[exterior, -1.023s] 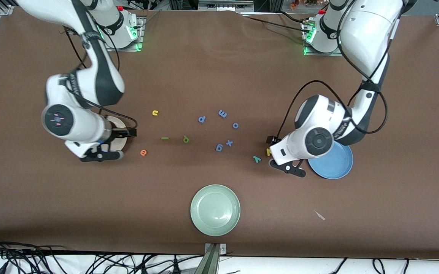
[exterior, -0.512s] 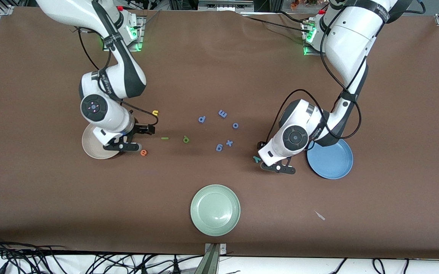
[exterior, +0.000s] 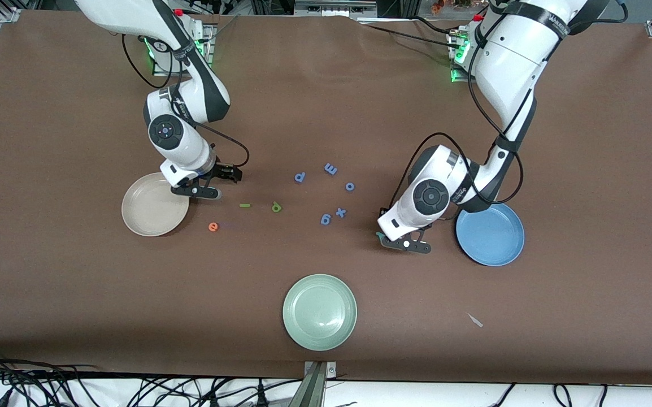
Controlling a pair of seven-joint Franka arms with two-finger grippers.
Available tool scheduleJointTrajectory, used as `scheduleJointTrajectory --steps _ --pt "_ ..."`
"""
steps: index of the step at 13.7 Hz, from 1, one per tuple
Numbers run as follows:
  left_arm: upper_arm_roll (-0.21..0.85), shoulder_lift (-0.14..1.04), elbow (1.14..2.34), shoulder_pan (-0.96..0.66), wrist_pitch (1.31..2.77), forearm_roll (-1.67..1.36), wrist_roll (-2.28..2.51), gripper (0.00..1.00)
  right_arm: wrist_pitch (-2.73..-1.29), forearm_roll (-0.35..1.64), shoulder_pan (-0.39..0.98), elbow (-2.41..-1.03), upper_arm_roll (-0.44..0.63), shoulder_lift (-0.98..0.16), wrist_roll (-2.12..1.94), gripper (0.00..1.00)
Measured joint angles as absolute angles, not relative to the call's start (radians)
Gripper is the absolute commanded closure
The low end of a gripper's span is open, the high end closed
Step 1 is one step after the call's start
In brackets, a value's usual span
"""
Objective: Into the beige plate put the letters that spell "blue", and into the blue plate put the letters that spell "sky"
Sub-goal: 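Grasp the yellow u with the right gripper while the left grasps the k, then drop the u on the beige plate while the left gripper drops k on blue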
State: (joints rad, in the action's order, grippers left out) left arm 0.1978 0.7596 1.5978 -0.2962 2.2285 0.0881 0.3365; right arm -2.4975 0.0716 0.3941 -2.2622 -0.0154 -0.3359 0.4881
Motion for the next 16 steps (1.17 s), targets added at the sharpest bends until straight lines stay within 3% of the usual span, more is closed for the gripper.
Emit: scheduleJointTrajectory --steps 1,4,7,8,10,11,12,13,16 --pt "0.197 0.76 1.599 -0.296 2.231 0.088 0.336 0.87 -2.498 0.072 0.394 -2.273 -0.022 -0.336 0.501 0.0" --pt "0.196 0.76 1.599 -0.296 2.233 0.088 0.336 0.87 -2.5 0.072 0.394 -2.297 -0.038 -0.339 0.515 0.01" --pt "0.195 0.76 1.6 -0.296 2.233 0.088 0.335 0.85 -2.511 0.072 0.394 -2.302 -0.042 -0.355 0.516 0.12" --pt "0.195 0.76 1.6 -0.296 2.233 0.088 0.335 0.77 -2.519 0.072 0.394 -2.302 -0.046 -0.362 0.516 0.16" --pt "0.195 0.76 1.6 -0.296 2.233 0.088 0.335 0.33 -2.539 0.072 0.394 -2.302 -0.056 -0.376 0.527 0.27" --pt "0.195 0.76 1.601 -0.296 2.233 0.088 0.335 0.35 -2.544 0.072 0.394 -2.302 -0.063 -0.381 0.533 0.34" --pt "0.194 0.76 1.601 -0.295 2.233 0.088 0.335 0.54 -2.547 0.072 0.394 -2.302 -0.068 -0.384 0.537 0.39" --pt "0.194 0.761 1.601 -0.295 2.233 0.088 0.334 0.58 -2.553 0.073 0.394 -2.302 -0.072 -0.384 0.541 0.49" --pt "0.196 0.766 1.601 -0.298 2.244 0.088 0.332 0.56 -2.554 0.074 0.394 -2.301 -0.073 -0.377 0.542 0.73"
